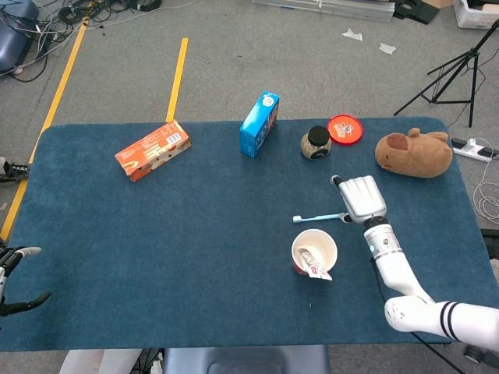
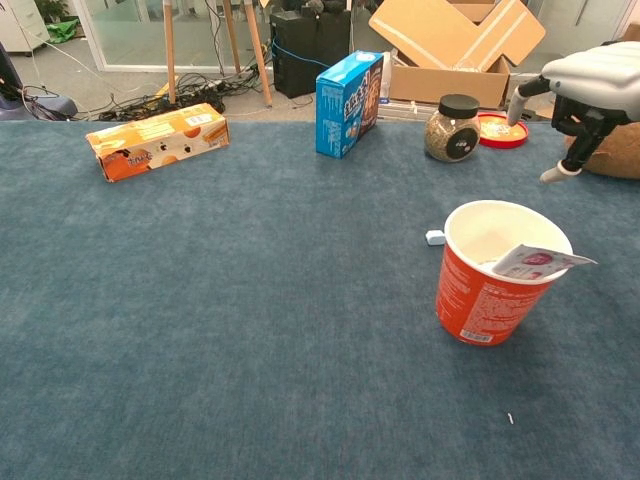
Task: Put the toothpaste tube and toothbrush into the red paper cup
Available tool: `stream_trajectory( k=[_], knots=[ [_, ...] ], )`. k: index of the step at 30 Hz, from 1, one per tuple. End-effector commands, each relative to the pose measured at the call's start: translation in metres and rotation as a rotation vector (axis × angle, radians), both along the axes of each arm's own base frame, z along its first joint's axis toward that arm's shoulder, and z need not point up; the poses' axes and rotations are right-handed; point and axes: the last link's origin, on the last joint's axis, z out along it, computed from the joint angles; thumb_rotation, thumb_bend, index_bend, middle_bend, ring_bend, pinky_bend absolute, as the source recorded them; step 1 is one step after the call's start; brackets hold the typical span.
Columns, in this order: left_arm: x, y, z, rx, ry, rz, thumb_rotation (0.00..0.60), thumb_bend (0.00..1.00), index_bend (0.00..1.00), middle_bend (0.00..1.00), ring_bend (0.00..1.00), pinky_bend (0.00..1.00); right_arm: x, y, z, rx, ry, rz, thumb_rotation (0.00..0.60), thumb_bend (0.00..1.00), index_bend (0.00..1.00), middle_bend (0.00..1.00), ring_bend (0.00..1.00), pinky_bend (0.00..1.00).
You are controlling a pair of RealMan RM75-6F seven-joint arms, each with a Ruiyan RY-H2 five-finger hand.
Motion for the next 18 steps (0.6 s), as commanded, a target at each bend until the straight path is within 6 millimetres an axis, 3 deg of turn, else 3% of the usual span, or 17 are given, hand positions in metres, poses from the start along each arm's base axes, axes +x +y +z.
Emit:
stream_trajectory(
  k=[1,18],
  knots=[
    [0.0,0.0,0.0,0.001,-0.002,0.0,0.6,0.0,0.25,0.27,0.2,0.2,0.004,-0.007,-0.013,0.015,0.025,-0.018,0.6,0.0,0.4,1.0,1.0,1.0],
    [0.0,0.0,0.001,0.0,-0.005,-0.002,0.6,0.0,0.25,0.27,0.2,0.2,-0.007,-0.01,-0.046,0.078,0.137,-0.093,0.6,0.1,0.49,1.0,1.0,1.0]
  ],
)
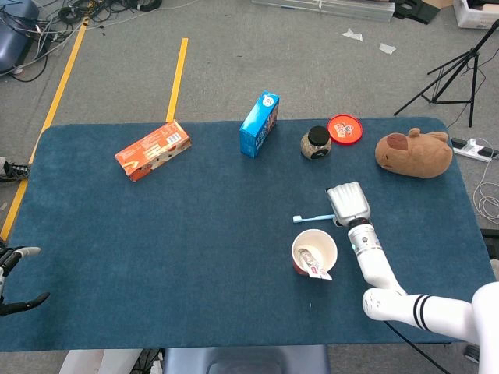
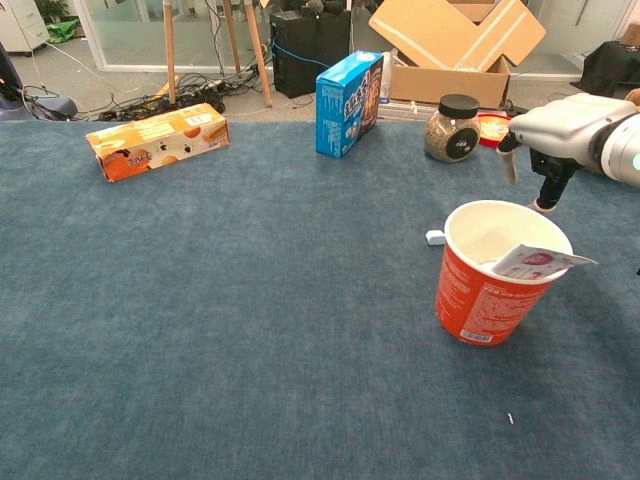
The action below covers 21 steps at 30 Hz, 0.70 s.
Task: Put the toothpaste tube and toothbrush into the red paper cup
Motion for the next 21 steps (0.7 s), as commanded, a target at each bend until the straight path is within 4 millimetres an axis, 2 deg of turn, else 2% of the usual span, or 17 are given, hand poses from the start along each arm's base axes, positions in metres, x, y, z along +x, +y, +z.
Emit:
stream_trajectory(
  k=[1,21],
  knots=[
    [0.0,0.0,0.0,0.0,0.0,0.0,0.6,0.0,0.25,0.27,0.2,0.2,-0.002,-0.001,-0.004,0.006,0.002,-0.009,0.6,0.1,0.49,1.0,1.0,1.0],
    [0.0,0.0,0.0,0.001,0.001,0.001,0.6,0.0,0.25,0.27,0.2,0.2,-0.008,-0.002,-0.025,0.064,0.027,-0.023,0.6,0.13,0.51,1.0,1.0,1.0]
  ],
)
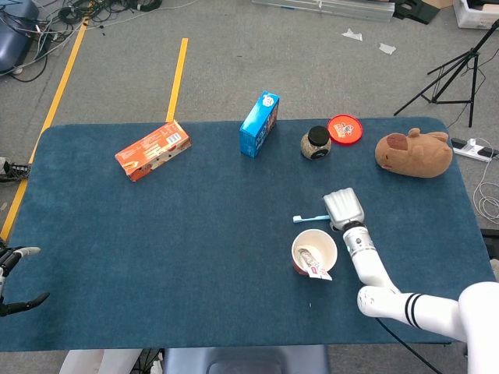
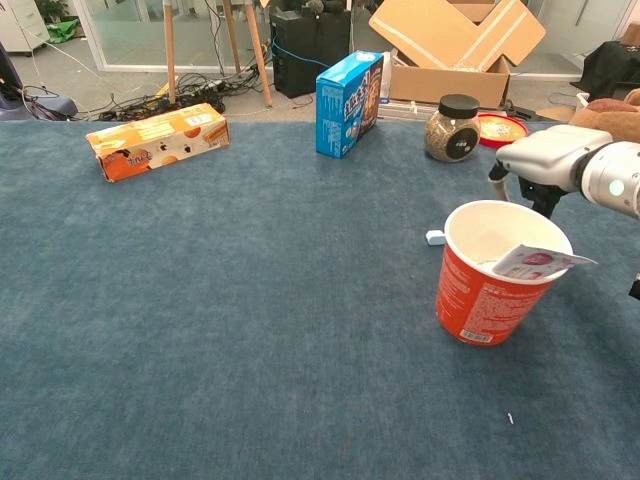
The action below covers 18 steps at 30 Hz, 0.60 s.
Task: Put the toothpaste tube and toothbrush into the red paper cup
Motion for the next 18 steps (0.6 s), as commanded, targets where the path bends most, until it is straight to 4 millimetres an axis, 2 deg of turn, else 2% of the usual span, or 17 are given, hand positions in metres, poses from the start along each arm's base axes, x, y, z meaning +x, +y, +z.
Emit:
stream_trajectory(
  k=[1,18],
  knots=[
    [0.0001,-0.0001,0.0001,0.0,0.0,0.0,0.6,0.0,0.25,0.27,0.2,0.2,0.0004,-0.0004,-0.0026,0.002,0.003,0.003,0.6,0.13,0.51,1.0,1.0,1.0],
    [0.0003,-0.0002,0.0003,0.001,0.0,-0.001,0.6,0.0,0.25,0.27,0.2,0.2,0.0019,-0.0038,-0.0117,0.018,0.005,-0.004,0.6,0.15,0.51,1.0,1.0,1.0]
  ],
)
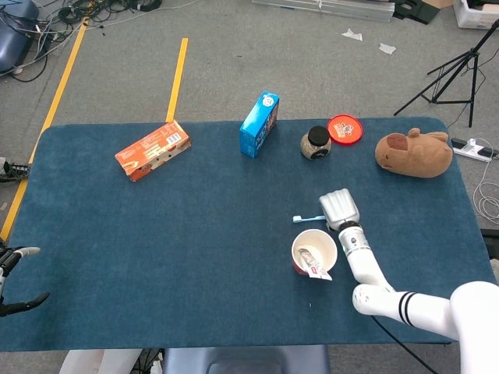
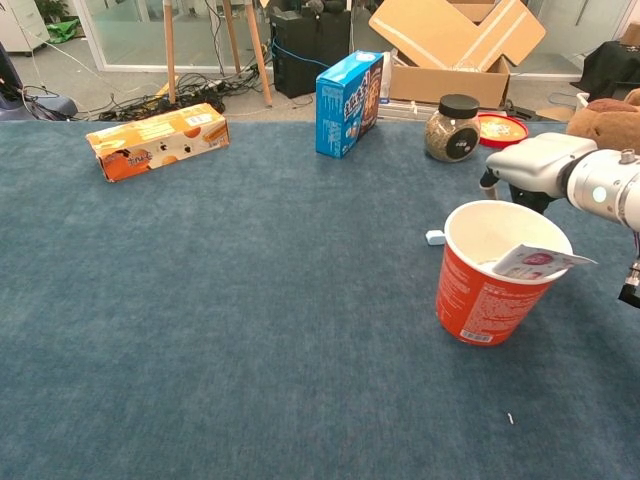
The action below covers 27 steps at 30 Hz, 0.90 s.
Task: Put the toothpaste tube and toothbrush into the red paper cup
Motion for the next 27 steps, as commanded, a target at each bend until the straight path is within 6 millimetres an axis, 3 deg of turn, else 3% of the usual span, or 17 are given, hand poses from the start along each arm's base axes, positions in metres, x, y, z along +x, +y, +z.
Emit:
stream_trajectory(
  k=[1,27],
  knots=[
    [0.0,0.0,0.0,0.0,0.0,0.0,0.6,0.0,0.25,0.27,0.2,0.2,0.0,0.0,-0.001,0.003,0.0,-0.001,0.6,0.16,0.51,1.0,1.0,1.0],
    [-0.001,0.0,0.0,-0.001,-0.003,0.005,0.6,0.0,0.25,0.27,0.2,0.2,0.0,-0.006,-0.013,0.019,0.004,-0.015,0.6,0.19,0.52,1.0,1.0,1.0]
  ],
)
